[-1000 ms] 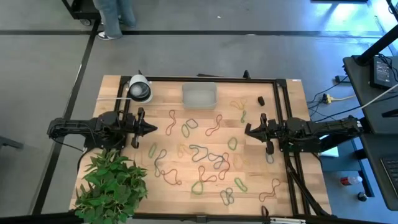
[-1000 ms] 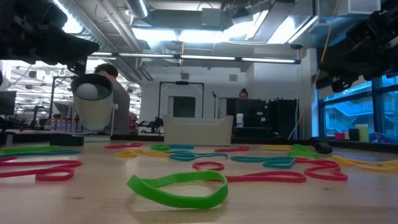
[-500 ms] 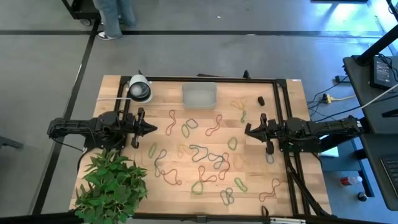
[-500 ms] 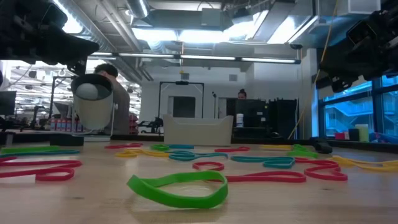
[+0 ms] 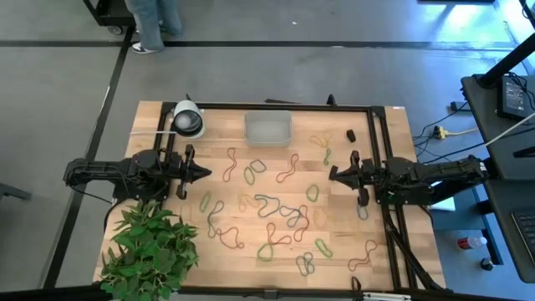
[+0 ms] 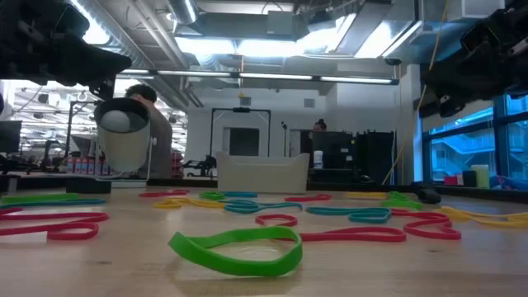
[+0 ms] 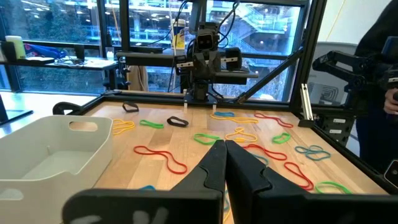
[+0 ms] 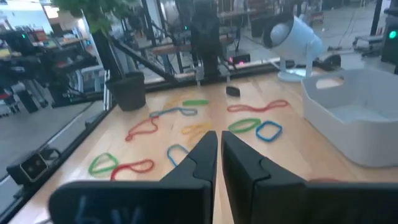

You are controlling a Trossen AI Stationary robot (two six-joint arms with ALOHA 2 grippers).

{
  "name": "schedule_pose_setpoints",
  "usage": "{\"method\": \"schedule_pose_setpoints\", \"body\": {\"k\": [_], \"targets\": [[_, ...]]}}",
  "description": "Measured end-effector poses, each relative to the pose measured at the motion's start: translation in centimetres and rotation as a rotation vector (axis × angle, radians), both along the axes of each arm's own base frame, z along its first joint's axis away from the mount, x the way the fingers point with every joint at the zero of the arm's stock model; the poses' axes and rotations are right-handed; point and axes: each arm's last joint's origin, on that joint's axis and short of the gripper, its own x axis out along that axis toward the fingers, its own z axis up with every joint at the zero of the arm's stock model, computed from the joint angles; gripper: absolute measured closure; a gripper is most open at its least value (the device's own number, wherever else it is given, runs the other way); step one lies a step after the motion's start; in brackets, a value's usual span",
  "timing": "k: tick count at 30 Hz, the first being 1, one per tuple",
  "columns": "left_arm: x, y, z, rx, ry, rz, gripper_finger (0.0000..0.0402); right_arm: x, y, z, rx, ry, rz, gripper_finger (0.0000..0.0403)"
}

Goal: Pick and place rubber bands into bin
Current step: Put the red rubber band into the white bin

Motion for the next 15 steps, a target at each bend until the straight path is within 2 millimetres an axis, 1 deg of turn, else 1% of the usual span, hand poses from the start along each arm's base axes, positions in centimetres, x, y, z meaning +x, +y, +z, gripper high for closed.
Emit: {"method": "schedule_pose_setpoints", "body": {"k": [12,15], "targets": [[0.0,0.0,-0.01,0.0,0.001,0.0,0.04,-0.01,-0.01,0.73,0.034,-0.075,-0.002,0.0375],[0.0,0.0,0.0,0.0,0.0,0.0,0.04,-0.03,-0.05,1.09,0.034,-0.111,-0.015,0.0385]]}}
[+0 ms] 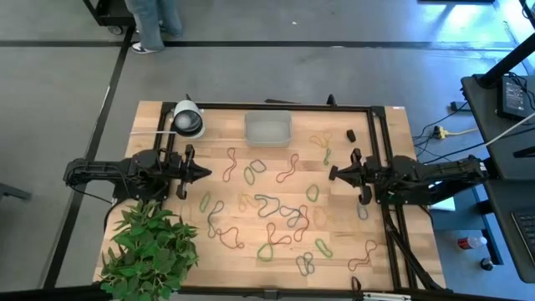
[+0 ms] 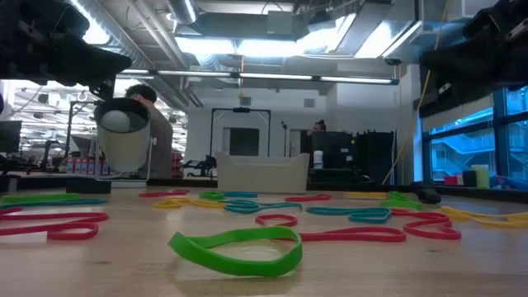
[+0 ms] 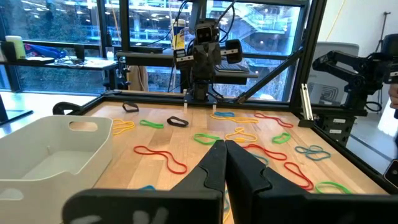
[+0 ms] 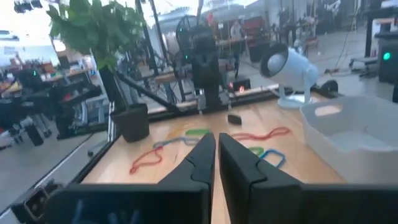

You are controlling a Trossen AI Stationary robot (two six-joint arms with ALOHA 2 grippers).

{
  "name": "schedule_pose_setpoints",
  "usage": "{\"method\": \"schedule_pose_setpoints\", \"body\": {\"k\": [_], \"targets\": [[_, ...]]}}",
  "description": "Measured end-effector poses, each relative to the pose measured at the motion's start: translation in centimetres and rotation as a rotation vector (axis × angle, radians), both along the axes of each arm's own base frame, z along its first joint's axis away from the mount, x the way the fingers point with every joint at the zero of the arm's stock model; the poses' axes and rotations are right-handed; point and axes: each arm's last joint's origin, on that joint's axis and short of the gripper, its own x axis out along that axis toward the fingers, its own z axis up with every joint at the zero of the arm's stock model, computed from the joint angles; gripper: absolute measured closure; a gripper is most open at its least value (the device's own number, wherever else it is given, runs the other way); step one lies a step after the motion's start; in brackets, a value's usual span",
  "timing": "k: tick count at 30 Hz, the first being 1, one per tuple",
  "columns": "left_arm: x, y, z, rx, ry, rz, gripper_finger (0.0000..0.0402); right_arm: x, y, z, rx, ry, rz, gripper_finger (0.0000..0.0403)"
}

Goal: Pick and place rubber bands into bin
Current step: Put the red rubber band into the white bin

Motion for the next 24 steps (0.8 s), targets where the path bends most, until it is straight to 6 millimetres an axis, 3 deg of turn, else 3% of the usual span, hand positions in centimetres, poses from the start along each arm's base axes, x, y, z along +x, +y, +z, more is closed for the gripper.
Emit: {"method": "schedule_pose_setpoints", "body": {"k": [7,15,19,24], "targets": [[0.0,0.0,0.0,0.0,0.0,0.0,0.04,-0.1,0.0,0.8,-0.04,-0.036,-0.007,0.04],[0.0,0.0,0.0,0.0,0.0,0.0,0.04,0.5,0.0,5.6,-0.106,0.021,-0.016,0.0401],[0.0,0.0,0.0,0.0,0.0,0.0,0.04,1.9,0.0,8.4,-0.152,0.175,-0.066,0.0402],[0.0,0.0,0.0,0.0,0.0,0.0,0.04,5.3,0.4,10.8,-0.237,0.372,-0.067,0.0402]]}}
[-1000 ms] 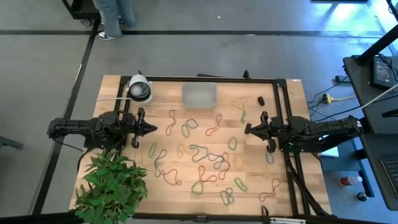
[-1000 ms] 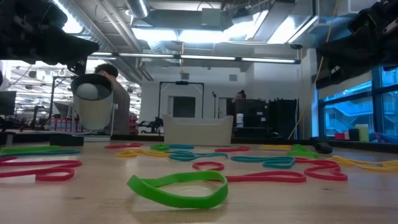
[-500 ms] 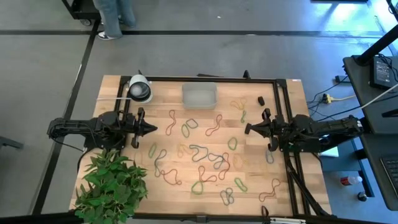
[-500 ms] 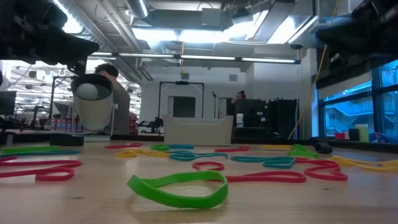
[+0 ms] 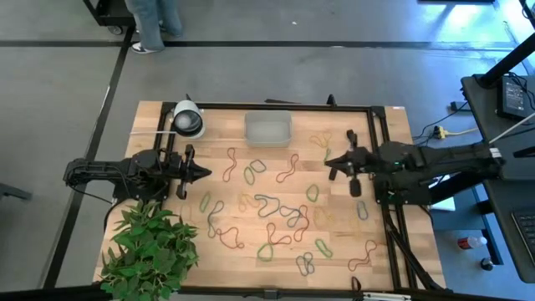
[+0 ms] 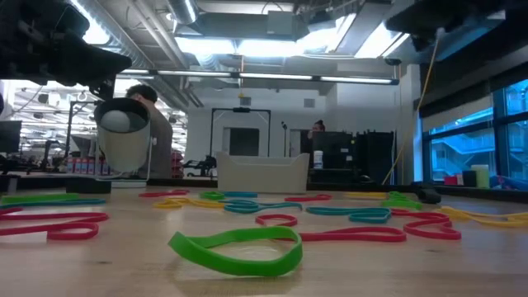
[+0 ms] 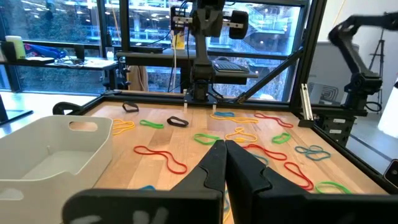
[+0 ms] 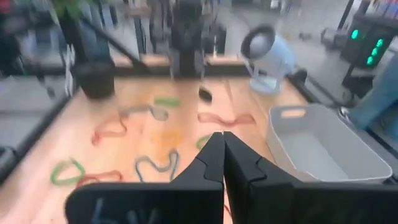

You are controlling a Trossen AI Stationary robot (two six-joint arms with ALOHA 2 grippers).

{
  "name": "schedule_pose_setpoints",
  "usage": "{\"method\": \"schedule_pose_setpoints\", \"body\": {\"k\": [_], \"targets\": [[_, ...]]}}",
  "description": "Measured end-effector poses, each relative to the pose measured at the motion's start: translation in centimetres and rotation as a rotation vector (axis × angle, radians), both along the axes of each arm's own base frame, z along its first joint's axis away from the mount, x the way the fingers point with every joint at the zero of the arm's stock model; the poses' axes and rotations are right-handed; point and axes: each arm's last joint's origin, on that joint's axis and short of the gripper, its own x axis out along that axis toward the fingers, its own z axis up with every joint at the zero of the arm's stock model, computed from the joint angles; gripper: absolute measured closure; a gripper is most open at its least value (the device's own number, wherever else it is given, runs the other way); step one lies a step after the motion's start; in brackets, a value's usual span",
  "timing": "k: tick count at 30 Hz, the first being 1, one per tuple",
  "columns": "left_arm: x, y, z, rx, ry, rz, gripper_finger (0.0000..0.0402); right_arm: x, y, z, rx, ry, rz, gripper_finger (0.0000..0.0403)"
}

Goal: Pick and place rubber bands into bin
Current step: Put the red rubber band into the white bin

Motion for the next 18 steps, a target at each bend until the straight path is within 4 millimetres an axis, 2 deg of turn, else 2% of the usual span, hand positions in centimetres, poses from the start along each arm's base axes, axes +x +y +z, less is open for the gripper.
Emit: {"method": "schedule_pose_setpoints", "body": {"k": [6,11,18], "targets": [[0.0,0.0,0.0,0.0,-0.001,-0.001,0.04,5.3,0.4,1.4,-0.006,0.117,-0.016,0.04],[0.0,0.0,0.0,0.0,0.0,0.0,0.04,9.5,0.8,1.9,-0.017,0.19,-0.012,0.0383],[0.0,0.0,0.0,0.0,0.0,0.0,0.04,14.2,1.2,1.5,-0.048,0.481,-0.015,0.0343]]}}
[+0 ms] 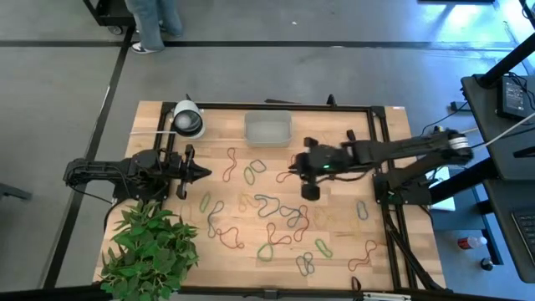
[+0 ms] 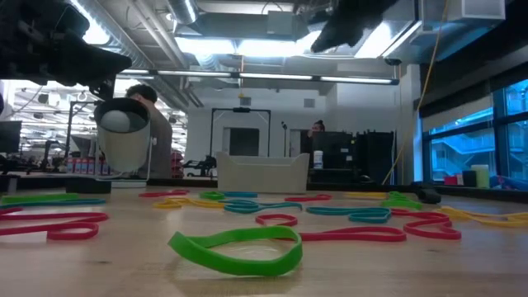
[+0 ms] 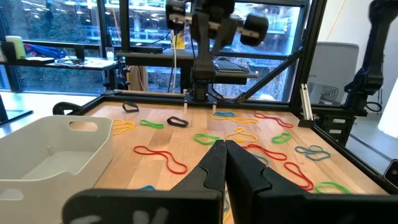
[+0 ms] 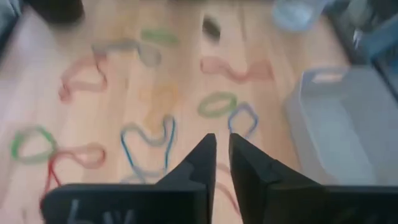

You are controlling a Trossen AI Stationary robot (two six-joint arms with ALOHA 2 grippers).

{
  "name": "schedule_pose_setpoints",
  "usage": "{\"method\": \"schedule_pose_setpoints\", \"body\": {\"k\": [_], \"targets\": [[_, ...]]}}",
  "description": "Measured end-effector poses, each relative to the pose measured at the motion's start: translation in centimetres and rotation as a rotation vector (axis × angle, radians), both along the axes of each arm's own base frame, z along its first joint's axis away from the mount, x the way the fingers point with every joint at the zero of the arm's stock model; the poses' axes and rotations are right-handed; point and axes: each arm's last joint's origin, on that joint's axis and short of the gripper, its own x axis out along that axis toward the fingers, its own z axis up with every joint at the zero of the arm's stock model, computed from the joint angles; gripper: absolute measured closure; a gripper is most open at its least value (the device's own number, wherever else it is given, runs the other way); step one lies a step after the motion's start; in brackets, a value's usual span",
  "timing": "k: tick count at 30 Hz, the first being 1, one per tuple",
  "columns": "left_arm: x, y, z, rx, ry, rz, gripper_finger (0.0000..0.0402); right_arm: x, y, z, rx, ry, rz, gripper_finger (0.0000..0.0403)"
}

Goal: Pick and place rubber bands into bin
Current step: Put the red rubber band into the white bin

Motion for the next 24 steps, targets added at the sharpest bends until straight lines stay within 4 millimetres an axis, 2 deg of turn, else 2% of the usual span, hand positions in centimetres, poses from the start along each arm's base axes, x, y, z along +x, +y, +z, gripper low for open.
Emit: {"method": "schedule_pose_setpoints", "body": {"k": [5,13,19,24], "targets": [[0.0,0.0,0.0,0.0,0.0,0.0,0.04,3.3,-0.8,-1.6,-0.02,0.249,-0.036,0.0307],[0.0,0.0,0.0,0.0,0.0,0.0,0.04,7.7,-3.0,-6.8,-0.096,0.518,0.016,0.0246],[0.0,0.0,0.0,0.0,0.0,0.0,0.04,9.0,-4.9,-11.0,-0.097,0.633,0.017,0.0231],[0.0,0.0,0.0,0.0,0.0,0.0,0.04,9.4,-6.3,-13.1,-0.083,0.683,-0.008,0.0244]]}}
